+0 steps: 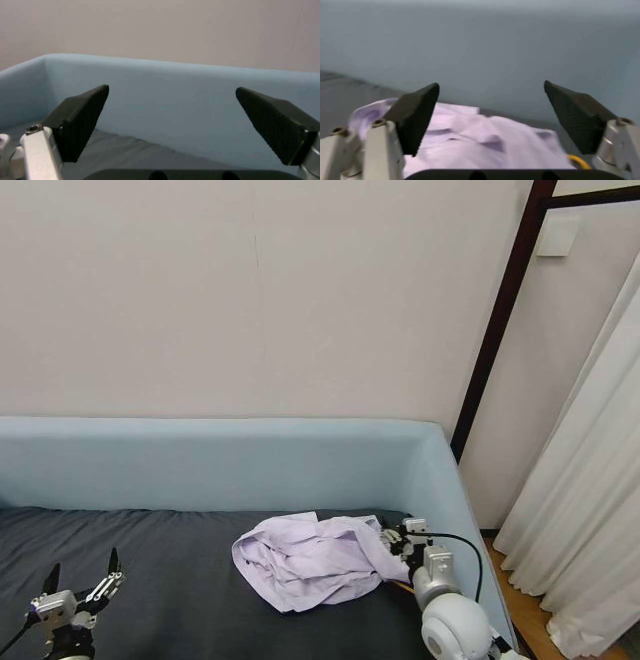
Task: Pick up the clothes from the sofa and hang them on the clothes hanger.
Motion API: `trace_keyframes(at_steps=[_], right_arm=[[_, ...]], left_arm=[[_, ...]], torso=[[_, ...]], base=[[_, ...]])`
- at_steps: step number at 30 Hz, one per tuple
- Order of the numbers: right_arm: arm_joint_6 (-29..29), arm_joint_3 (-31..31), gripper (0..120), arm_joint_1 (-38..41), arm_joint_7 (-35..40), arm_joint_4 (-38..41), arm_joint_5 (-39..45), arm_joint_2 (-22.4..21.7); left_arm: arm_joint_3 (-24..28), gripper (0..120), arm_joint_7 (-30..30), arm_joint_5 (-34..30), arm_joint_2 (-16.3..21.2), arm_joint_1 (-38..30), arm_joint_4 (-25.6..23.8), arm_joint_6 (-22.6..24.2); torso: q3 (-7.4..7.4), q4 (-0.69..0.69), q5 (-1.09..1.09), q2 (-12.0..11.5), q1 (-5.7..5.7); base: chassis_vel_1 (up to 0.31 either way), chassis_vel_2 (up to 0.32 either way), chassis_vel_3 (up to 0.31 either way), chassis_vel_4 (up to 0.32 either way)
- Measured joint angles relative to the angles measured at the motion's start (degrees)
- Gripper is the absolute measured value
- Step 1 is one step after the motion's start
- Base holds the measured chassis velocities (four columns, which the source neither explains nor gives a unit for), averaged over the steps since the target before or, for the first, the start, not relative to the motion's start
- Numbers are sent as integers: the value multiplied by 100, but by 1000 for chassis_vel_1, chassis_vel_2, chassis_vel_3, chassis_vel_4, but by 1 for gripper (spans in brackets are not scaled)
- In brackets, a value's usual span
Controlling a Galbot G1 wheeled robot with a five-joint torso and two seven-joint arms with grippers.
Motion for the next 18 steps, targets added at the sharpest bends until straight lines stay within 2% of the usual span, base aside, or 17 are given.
trace_keyframes(at_steps=[1,2,4,6,7,11,13,18], right_arm=[[278,-149,89,160,-333,-370,-76,130],[278,-149,89,160,-333,-370,-76,130],[702,-422,97,541,-948,-1150,-206,492],[869,-591,100,822,-1264,-1707,-275,832],[869,-591,100,822,-1264,-1707,-275,832],[1007,-767,100,1323,-1452,-2772,-658,1567],[1024,-775,100,1411,-1473,-3034,-777,1723],[1138,-537,100,1763,-1522,-4453,-1781,2542]], left_arm=[[-19,100,3,18,-27,52,-20,-9],[-19,100,3,18,-27,52,-20,-9],[-79,100,20,39,-84,168,-74,-26],[-133,100,23,56,-140,262,-134,-48],[-133,100,23,56,-140,262,-134,-48],[-235,100,27,129,-254,396,-268,-104],[-257,100,27,140,-276,420,-298,-107],[-340,100,27,203,-353,464,-403,-111]], torso=[[1,-2,-2,0,0],[1,-2,-2,0,0],[0,-1,-1,0,0],[0,-2,-3,0,0],[0,-2,-3,0,0],[0,-1,-3,0,0],[0,-1,-3,0,0],[0,-3,-2,0,0]], base=[[0,0,0,0],[0,0,0,0],[0,0,0,0],[0,0,0,0],[0,0,0,0],[0,0,0,0],[0,0,0,0],[0,0,0,0]])
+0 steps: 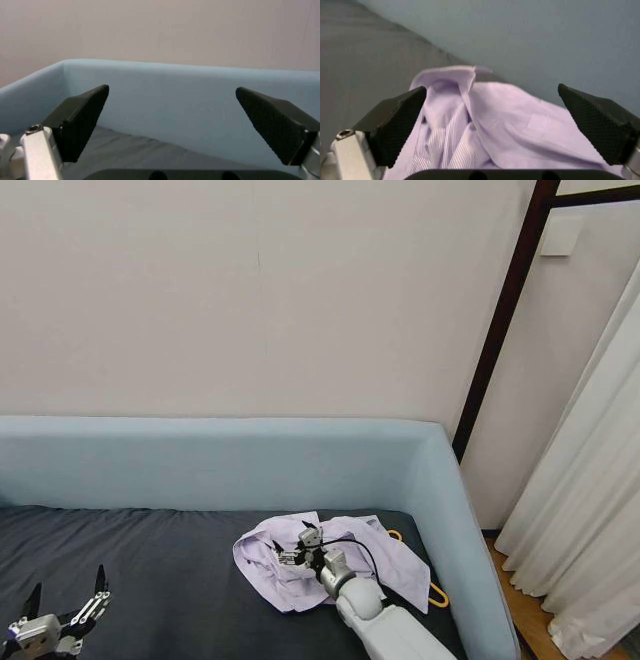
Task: Pick up the clothes from the sofa and hang them on the clothes hanger.
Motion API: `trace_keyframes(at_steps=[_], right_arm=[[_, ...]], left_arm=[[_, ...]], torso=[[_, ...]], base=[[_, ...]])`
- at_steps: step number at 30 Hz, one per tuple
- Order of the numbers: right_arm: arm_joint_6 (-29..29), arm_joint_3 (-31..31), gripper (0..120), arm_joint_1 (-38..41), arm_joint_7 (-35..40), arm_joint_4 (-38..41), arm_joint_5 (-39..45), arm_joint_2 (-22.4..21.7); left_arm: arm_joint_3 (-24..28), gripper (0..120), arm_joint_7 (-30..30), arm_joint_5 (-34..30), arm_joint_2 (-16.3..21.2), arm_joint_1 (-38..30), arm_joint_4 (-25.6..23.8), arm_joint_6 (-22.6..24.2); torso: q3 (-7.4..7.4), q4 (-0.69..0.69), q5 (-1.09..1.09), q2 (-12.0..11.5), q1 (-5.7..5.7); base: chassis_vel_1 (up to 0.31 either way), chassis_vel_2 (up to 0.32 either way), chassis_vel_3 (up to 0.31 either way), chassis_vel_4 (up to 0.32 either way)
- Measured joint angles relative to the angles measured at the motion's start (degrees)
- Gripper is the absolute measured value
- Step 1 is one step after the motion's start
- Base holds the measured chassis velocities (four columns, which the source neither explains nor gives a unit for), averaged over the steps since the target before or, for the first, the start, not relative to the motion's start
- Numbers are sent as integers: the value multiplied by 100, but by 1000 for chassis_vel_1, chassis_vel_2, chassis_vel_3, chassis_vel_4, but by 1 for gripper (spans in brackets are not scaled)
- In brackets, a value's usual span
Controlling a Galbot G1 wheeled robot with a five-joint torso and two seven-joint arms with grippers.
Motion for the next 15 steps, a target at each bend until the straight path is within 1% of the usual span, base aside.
trace_keyframes(at_steps=[1,2,3,6,9,12,13,14,15], right_arm=[[0,0,100,0,0,0,0,0],[59,116,100,55,-2,-268,-191,139],[114,222,100,109,-5,-498,-324,201],[195,555,100,248,107,-1128,-697,234],[180,682,98,326,225,-1368,-895,232],[154,817,86,424,269,-1644,-1015,219],[168,831,83,433,259,-1657,-1013,215],[168,831,83,433,259,-1657,-1013,215],[175,821,75,424,251,-1607,-994,210]], left_arm=[[0,100,0,0,0,0,0,0],[-7,100,1,13,-12,11,-16,0],[-13,100,3,25,-23,21,-26,-1],[-26,100,-3,58,-41,30,-28,0],[-29,100,-3,66,-54,27,-29,0],[-42,100,-3,85,-73,31,-36,0],[-52,100,-5,86,-73,33,-37,-1],[-52,100,-5,86,-73,33,-37,-1],[-63,100,-6,86,-71,35,-37,0]], torso=[[0,0,0,0,0],[0,1,1,0,0],[0,5,3,0,-1],[0,-3,-1,0,0],[0,-3,0,0,-1],[0,-1,1,0,0],[0,-1,1,0,0],[0,-1,1,0,0],[0,-1,0,0,-1]], base=[[0,0,0,0],[0,0,0,0],[0,0,0,0],[0,0,0,0],[0,0,0,0],[0,0,0,0],[0,0,0,0],[0,0,0,0],[0,0,0,0]])
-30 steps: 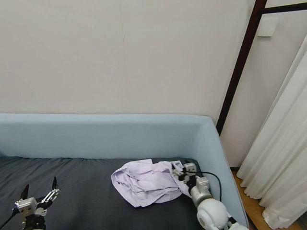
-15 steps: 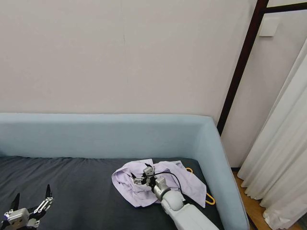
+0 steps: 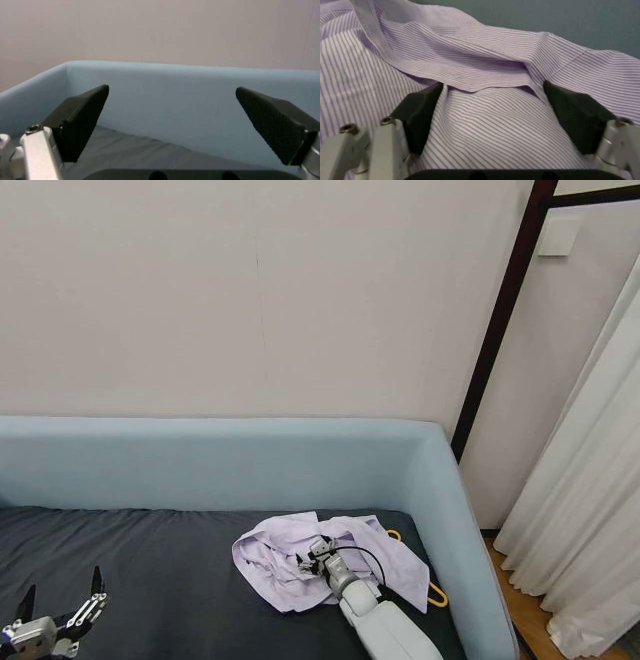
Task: Pick up the clothes from the sofa and hang them on the clothes hanger.
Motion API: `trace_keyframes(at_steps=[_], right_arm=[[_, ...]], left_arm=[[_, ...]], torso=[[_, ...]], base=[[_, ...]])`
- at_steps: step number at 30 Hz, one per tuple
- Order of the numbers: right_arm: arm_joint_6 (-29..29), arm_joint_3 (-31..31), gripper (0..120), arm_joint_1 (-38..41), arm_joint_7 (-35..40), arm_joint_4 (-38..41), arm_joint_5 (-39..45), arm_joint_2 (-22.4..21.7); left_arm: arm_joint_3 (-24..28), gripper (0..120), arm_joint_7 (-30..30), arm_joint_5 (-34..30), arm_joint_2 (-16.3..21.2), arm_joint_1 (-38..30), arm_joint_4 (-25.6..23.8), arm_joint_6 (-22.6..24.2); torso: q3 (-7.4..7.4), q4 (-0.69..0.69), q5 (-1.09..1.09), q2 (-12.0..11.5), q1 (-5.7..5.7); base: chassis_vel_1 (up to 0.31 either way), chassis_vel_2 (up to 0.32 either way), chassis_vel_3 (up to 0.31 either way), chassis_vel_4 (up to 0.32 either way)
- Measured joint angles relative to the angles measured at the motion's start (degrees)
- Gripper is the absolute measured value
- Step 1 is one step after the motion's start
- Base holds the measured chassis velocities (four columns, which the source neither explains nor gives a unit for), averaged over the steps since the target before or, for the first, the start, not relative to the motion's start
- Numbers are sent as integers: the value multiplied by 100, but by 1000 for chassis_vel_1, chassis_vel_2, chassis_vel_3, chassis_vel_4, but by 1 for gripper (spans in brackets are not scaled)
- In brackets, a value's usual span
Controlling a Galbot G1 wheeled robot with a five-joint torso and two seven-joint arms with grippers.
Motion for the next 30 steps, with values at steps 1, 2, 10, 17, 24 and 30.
trace_keyframes(at_steps=[1,2,10,17,24,30], right_arm=[[-3,-54,72,-44,-2,156,77,-6],[-18,-116,71,-78,-2,286,146,-6],[-318,-759,93,-413,32,1595,605,-15],[-361,-744,100,-411,77,1473,156,-23],[-796,-914,99,-681,240,1888,154,-182],[-850,-1039,94,-867,206,1950,-31,-336]], left_arm=[[-10,100,-2,-3,13,-3,13,0],[-13,100,-2,-7,25,-14,30,0],[127,100,-15,34,19,-182,193,11],[274,100,-19,135,-27,-260,261,34],[271,100,-25,131,8,-293,342,34],[340,100,-28,138,24,-355,415,34]], torso=[[0,-1,0,0,0],[0,-1,0,0,0],[0,2,1,0,0],[0,0,0,0,0],[0,3,3,0,0],[-1,0,1,0,-1]], base=[[0,0,0,0],[0,0,0,0],[0,0,0,0],[0,0,0,0],[0,0,0,0],[0,0,0,0]])
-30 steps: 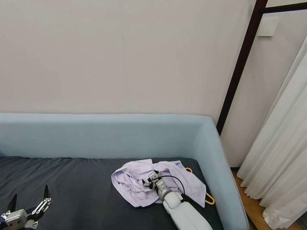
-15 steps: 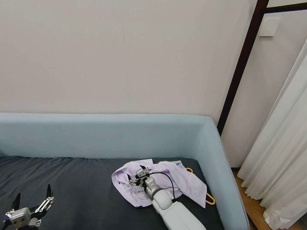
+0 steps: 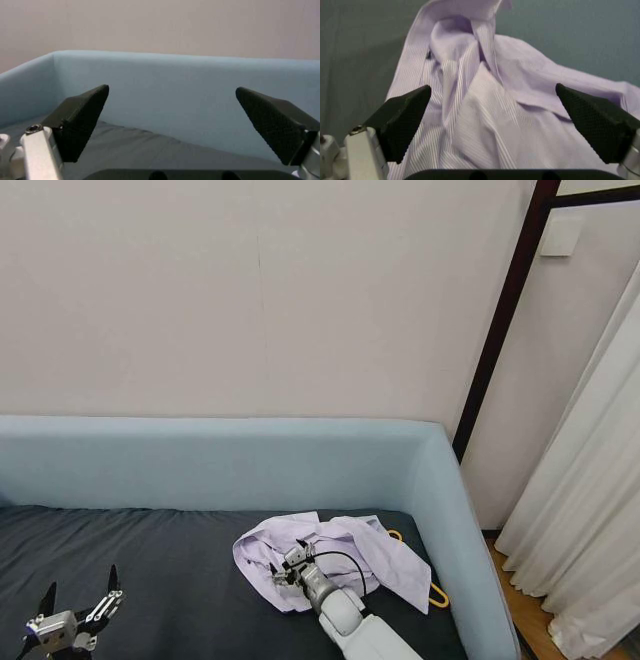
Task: Pick up the clothes from the sofa and hang them on the clothes hanger.
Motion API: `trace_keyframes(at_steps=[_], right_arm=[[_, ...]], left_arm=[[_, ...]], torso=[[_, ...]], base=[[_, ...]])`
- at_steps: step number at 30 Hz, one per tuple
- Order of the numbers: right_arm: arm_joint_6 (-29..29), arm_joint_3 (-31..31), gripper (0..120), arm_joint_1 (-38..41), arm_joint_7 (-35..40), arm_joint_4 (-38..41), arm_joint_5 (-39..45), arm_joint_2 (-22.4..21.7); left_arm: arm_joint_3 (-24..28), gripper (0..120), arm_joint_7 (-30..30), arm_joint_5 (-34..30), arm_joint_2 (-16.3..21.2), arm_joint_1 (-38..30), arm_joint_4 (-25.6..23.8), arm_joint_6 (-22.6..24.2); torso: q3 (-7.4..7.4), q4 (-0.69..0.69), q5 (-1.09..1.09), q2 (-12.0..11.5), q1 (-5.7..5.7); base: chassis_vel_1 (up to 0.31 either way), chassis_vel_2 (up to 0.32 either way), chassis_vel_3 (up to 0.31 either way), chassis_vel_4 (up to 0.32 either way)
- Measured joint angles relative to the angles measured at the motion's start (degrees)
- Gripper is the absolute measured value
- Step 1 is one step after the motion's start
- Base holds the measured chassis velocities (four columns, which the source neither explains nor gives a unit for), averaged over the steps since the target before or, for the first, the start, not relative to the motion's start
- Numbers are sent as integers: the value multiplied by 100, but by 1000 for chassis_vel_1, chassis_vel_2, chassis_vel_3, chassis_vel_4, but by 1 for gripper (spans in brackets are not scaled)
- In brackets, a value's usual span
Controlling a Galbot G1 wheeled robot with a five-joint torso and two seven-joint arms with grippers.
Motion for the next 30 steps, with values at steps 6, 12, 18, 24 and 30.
trace_keyframes(at_steps=[6,12,18,24,30], right_arm=[[-73,122,81,51,-1,-338,-418,74],[-249,433,80,204,-10,-845,-835,260],[-153,496,57,200,-19,-857,-892,236],[-32,515,36,142,-95,-744,-857,193],[12,598,13,74,-125,-592,-465,131]], left_arm=[[28,100,0,18,-7,-3,14,0],[-28,100,-8,4,1,36,3,-7],[-46,100,-24,-4,-9,28,9,-21],[-5,100,-34,18,-24,5,10,-23],[-10,100,-64,12,16,2,35,-31]], torso=[[0,0,0,0,0],[1,2,0,0,0],[0,1,0,0,0],[0,0,0,0,0],[0,1,0,0,0]], base=[[0,0,0,0],[0,0,0,0],[0,0,0,0],[0,0,0,0],[0,0,0,0]])
